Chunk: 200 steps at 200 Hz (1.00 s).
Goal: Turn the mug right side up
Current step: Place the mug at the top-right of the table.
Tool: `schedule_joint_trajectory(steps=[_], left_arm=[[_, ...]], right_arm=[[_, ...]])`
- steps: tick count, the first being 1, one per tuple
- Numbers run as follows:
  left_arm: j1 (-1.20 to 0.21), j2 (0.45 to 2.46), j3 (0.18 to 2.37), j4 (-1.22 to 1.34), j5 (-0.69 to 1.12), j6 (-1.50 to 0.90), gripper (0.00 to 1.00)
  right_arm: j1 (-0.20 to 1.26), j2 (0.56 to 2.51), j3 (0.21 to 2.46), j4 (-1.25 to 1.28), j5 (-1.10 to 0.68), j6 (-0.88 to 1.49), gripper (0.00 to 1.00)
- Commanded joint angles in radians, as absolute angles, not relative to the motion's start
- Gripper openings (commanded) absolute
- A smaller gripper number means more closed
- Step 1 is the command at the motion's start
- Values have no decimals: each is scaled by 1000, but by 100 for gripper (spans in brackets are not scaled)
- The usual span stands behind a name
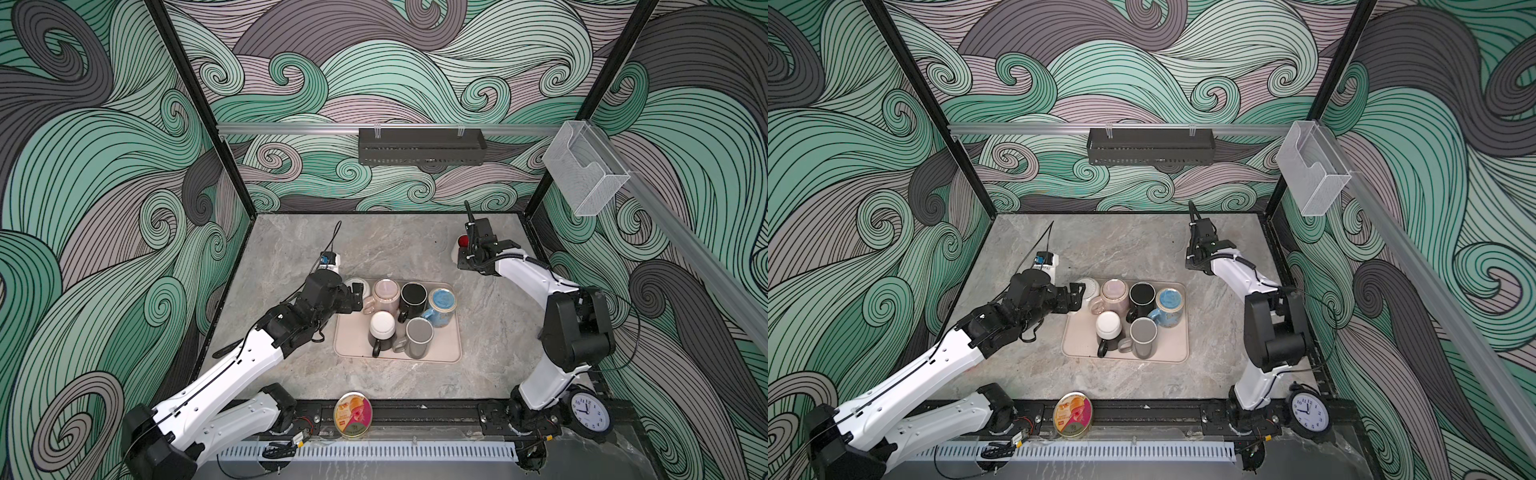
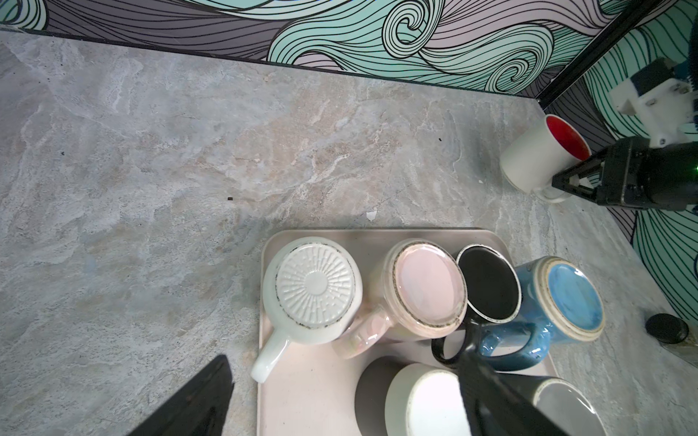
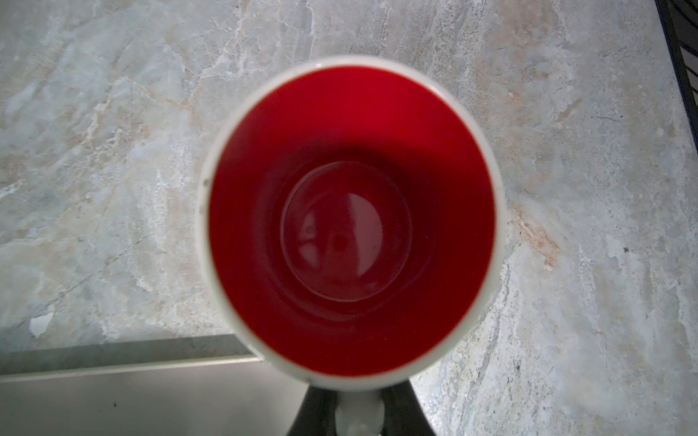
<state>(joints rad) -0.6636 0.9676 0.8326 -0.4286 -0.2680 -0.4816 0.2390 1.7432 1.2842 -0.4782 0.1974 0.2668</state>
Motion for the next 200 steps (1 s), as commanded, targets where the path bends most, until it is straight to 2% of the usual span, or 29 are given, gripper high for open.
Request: schedule_joint_trajectory(steps=[1, 130, 200], left_arm=[[-664, 979, 823, -402, -260, -474, 95], [-664, 1026, 762, -348, -231, -484, 94], [-664, 1082, 762, -347, -210, -511, 94]], right_arm=[[223, 1761, 1324, -406, 241, 230, 0], [173, 1886, 1303, -273, 212, 172, 0], [172, 1900, 1319, -323, 210, 183, 0]])
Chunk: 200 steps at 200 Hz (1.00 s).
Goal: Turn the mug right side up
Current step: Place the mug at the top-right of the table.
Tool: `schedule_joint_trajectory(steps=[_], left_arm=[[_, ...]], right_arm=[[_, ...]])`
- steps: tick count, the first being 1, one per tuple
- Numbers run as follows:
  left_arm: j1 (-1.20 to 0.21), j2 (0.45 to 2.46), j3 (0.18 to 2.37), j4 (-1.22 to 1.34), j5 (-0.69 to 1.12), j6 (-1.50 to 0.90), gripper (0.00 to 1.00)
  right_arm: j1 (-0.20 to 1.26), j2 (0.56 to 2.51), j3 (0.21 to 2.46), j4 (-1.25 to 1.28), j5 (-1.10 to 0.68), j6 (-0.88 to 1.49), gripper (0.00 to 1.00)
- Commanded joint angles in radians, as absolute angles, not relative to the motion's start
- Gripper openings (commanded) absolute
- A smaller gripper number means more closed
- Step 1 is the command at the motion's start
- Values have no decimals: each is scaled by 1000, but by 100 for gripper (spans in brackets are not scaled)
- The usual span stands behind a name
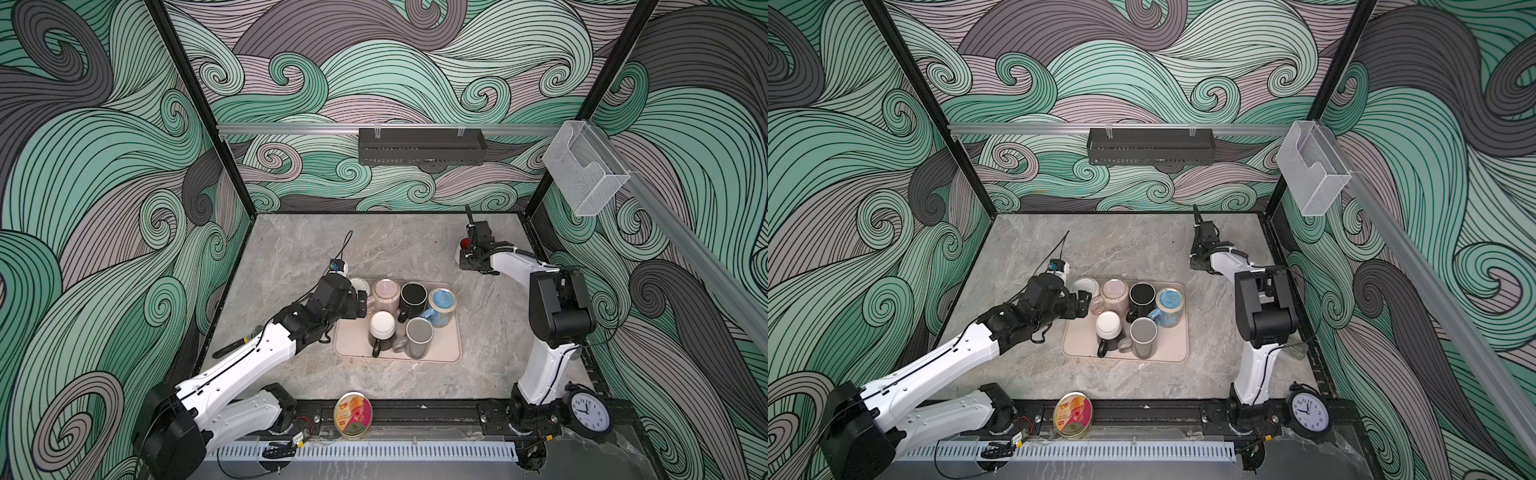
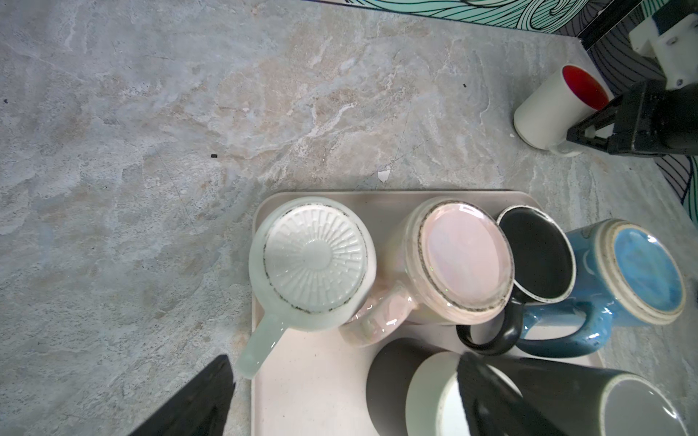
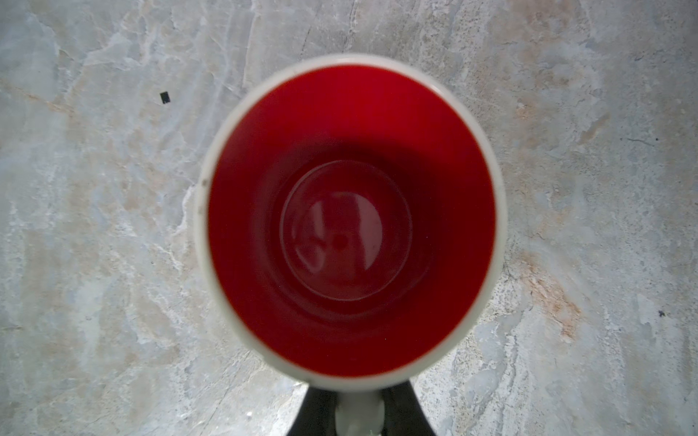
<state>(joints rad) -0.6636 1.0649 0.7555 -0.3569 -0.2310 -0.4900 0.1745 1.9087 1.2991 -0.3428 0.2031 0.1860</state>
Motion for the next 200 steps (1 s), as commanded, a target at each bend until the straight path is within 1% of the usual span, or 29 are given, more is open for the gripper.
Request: schedule_joint_trajectory(steps=[1, 43, 110, 141, 162, 172, 184, 200], left_arm=[[-664, 1082, 762, -348, -210, -512, 94], [-664, 1091, 764, -354, -207, -513, 94], [-664, 1089, 761, -356, -206, -513, 94], [-664, 1094, 761, -360, -207, -513, 95], [-664, 1092, 761, -364, -212, -512, 95], [-663, 1092, 764, -370, -219, -513, 95], [-664, 1090, 763, -377, -225, -514, 95], [-664, 1085, 761, -383, -233, -512, 95]], right_arm=[[172, 1900, 1319, -324, 209, 183, 0], [173, 1891, 1304, -382, 211, 208, 0], [186, 1852, 1250, -403, 231, 209, 0], [186, 1844, 1241, -407, 233, 216, 11], [186, 1849, 1246, -419, 232, 217, 15], [186, 1848, 1243, -420, 233, 220, 19], [185, 1844, 1240, -422, 231, 225, 21], [188, 1835, 1235, -422, 224, 232, 27]])
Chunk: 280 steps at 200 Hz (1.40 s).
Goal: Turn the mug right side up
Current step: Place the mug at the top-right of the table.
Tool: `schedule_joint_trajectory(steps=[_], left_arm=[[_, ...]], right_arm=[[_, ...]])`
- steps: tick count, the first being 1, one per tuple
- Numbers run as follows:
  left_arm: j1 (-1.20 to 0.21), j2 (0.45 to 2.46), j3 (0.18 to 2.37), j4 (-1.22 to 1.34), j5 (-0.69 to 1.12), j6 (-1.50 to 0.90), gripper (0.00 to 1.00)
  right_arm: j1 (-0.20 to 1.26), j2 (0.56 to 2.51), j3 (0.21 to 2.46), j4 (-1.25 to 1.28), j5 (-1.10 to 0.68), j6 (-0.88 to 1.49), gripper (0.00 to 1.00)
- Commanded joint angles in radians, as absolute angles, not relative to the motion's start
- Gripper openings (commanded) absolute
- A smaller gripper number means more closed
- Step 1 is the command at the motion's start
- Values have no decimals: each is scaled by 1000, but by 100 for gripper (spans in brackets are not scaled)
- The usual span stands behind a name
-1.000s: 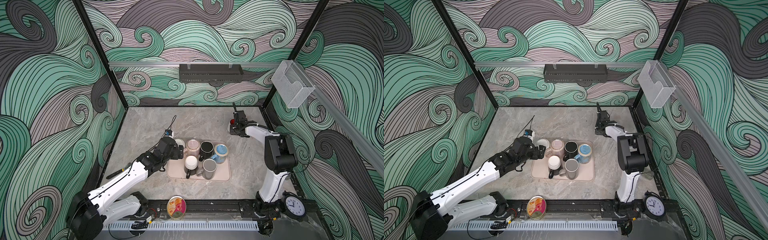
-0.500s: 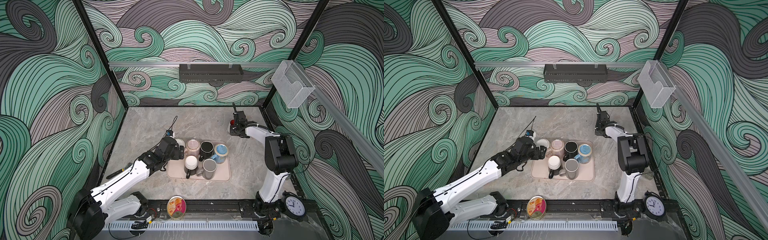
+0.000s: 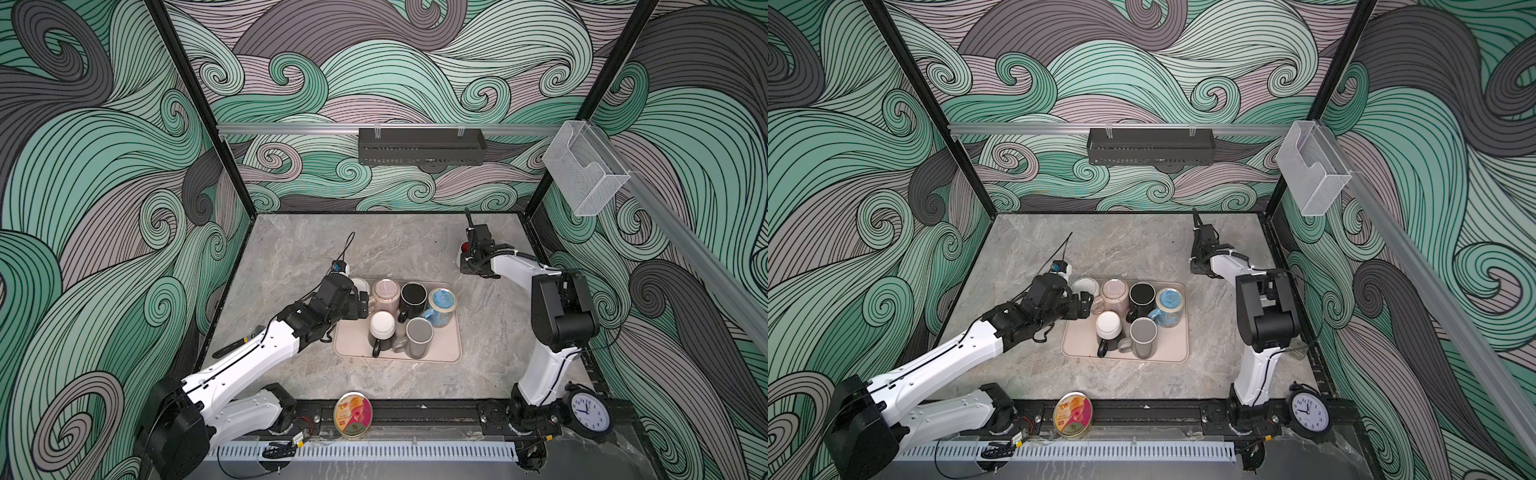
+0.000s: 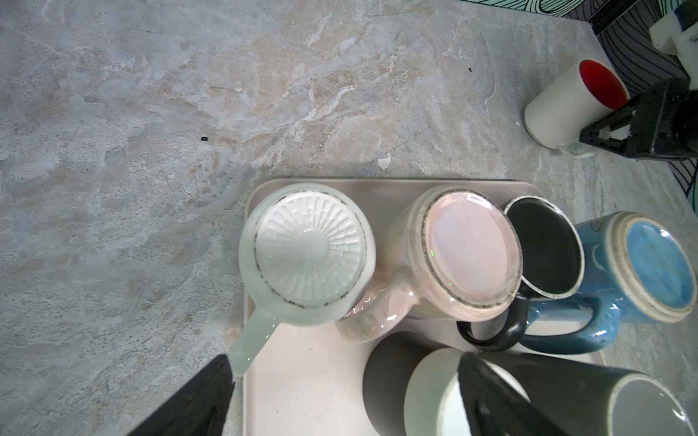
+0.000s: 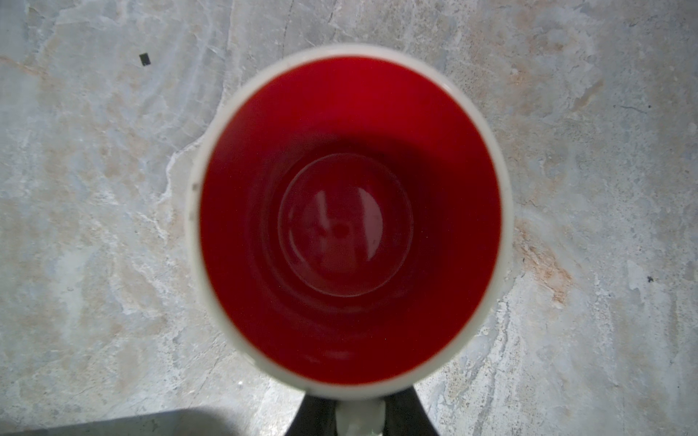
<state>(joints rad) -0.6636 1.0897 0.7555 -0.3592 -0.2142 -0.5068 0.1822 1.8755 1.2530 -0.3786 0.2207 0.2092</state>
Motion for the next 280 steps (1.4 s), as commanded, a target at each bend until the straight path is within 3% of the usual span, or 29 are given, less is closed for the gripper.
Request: schedule_joint_trajectory(steps=[1, 90, 138, 196, 226, 280], left_arm=[[-664, 1085, 762, -383, -233, -513, 95], [-652, 1076, 804, -478, -342, -517, 93], [-604, 1086, 904, -582, -365, -488, 87], [-524, 1081, 902, -559, -196, -441, 80], [-463, 1104, 870, -485, -56, -438, 71], [-448, 1191, 840, -447, -5, -479, 73]], right_arm=[[187, 1834, 1234, -424, 225, 232, 27], [234, 1653, 1218, -497, 259, 261, 53], [395, 1452, 1239, -572, 394, 241, 49], [582, 1282, 1236, -642, 412, 271, 48], [664, 1252, 1213, -659, 416, 285, 48], [714, 1262, 1180, -667, 428, 306, 48]])
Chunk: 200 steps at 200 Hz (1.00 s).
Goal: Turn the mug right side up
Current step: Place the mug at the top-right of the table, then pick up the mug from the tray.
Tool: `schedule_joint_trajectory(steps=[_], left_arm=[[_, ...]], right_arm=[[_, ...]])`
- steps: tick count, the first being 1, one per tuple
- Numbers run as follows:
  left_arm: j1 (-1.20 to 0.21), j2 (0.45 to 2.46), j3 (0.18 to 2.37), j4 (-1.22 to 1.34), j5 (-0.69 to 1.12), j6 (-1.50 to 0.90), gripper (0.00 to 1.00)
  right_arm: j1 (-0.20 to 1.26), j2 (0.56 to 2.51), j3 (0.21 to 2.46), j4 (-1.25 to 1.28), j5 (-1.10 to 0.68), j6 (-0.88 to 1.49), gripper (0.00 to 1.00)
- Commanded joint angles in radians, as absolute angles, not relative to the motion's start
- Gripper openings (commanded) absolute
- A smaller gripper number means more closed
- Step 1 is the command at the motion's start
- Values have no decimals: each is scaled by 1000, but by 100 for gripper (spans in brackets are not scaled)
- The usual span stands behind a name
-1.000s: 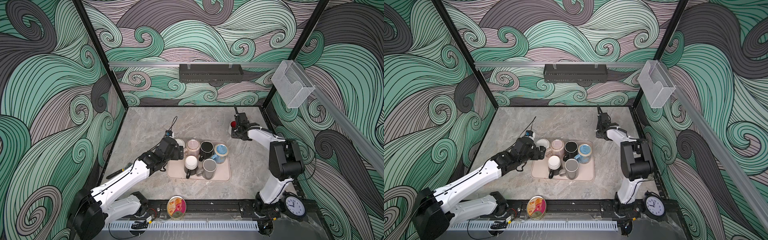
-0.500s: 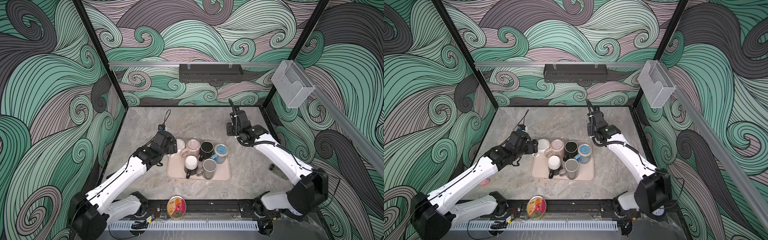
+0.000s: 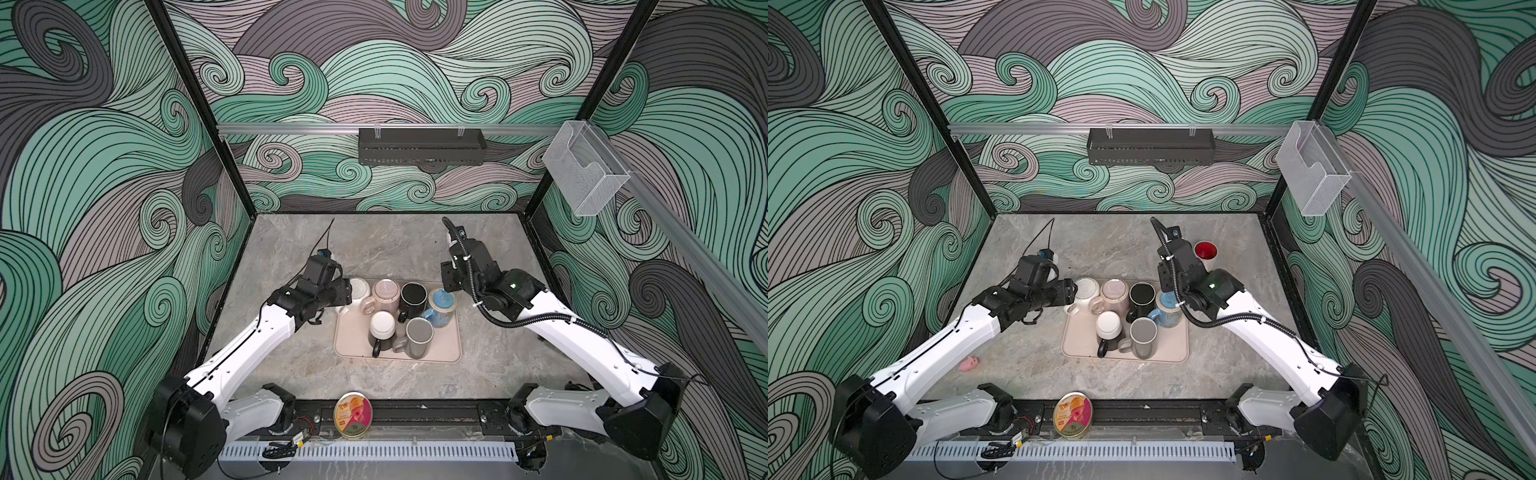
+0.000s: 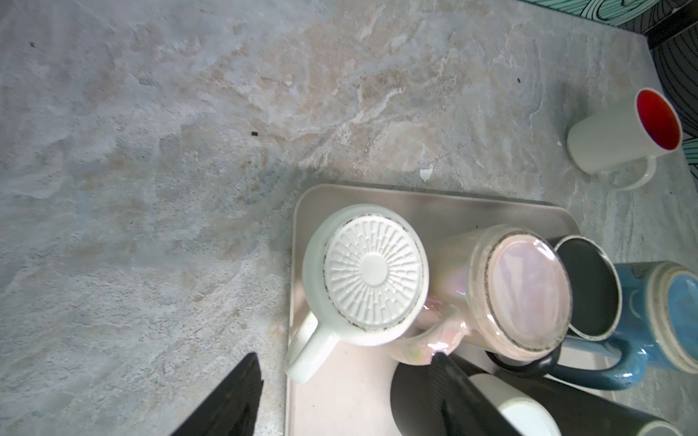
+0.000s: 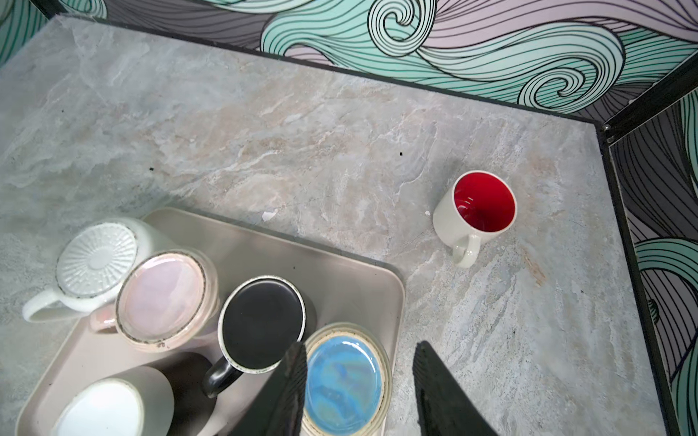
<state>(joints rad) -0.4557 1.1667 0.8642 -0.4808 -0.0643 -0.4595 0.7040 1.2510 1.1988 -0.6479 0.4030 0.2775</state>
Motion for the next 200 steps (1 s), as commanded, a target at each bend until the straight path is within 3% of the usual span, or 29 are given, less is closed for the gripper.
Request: schedule_joint_trajectory(steps=[1, 144, 200], left_arm=[[-449, 1191, 839, -445, -4, -480, 73], [-416, 1313, 827, -442, 111, -508, 74], [-414, 1317, 824, -451, 138, -509, 61]], right_arm=[[714, 1262, 1180, -667, 427, 307, 48], [739, 1332, 1170, -637, 412, 318, 47], [738, 1348, 1170, -630, 410, 317, 47]])
